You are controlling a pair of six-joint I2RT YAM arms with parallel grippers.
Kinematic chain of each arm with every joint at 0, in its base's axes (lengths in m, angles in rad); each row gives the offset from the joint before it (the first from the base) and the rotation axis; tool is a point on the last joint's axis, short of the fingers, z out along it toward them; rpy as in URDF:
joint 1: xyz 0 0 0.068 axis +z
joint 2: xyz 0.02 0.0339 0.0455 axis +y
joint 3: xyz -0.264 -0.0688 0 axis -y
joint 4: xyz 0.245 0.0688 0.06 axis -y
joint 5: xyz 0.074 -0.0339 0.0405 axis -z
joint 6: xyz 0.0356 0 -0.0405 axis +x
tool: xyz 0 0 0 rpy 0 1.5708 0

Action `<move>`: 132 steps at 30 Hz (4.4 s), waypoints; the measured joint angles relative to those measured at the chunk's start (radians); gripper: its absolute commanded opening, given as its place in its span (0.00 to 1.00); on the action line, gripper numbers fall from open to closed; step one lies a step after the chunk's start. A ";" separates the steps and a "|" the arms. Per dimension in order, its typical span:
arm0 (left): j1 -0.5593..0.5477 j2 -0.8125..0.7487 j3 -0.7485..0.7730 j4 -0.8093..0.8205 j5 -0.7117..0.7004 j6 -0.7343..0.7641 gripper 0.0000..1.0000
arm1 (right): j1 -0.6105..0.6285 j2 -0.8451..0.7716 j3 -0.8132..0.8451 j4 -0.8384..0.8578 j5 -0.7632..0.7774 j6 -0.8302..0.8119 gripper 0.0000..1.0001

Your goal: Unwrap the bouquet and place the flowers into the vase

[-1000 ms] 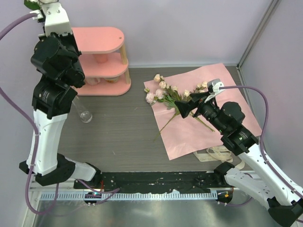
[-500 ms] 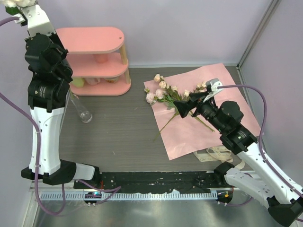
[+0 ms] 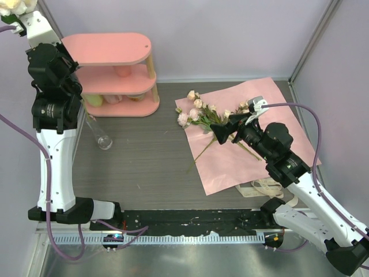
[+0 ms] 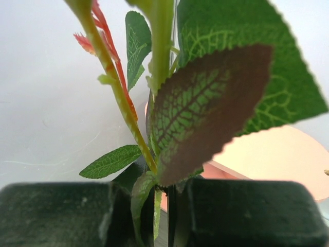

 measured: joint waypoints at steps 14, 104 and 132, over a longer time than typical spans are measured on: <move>0.024 0.022 0.061 -0.009 0.037 -0.015 0.00 | 0.000 0.020 0.000 0.002 -0.003 0.000 0.95; 0.148 -0.132 -0.692 0.167 -0.062 -0.254 0.91 | 0.000 0.100 -0.004 -0.029 0.026 0.061 0.96; -0.390 -0.419 -1.075 0.140 0.956 -0.563 0.83 | -0.265 0.666 0.052 -0.082 0.135 0.479 0.63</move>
